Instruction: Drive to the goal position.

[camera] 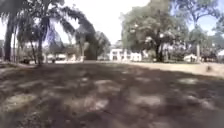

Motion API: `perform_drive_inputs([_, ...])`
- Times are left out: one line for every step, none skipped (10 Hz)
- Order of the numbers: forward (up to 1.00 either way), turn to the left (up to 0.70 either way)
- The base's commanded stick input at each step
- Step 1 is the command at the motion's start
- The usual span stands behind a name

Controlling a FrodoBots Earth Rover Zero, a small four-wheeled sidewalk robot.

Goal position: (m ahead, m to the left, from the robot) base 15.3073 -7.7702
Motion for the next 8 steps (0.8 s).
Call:
perform_drive_inputs([0.70,0.00])
perform_drive_inputs([0.70,0.00])
perform_drive_inputs([0.70,0.00])
perform_drive_inputs([0.70,0.00])
perform_drive_inputs([0.70,0.00])
perform_drive_inputs([0.70,0.00])
perform_drive_inputs([0.70,0.00])
perform_drive_inputs([0.70,0.00])
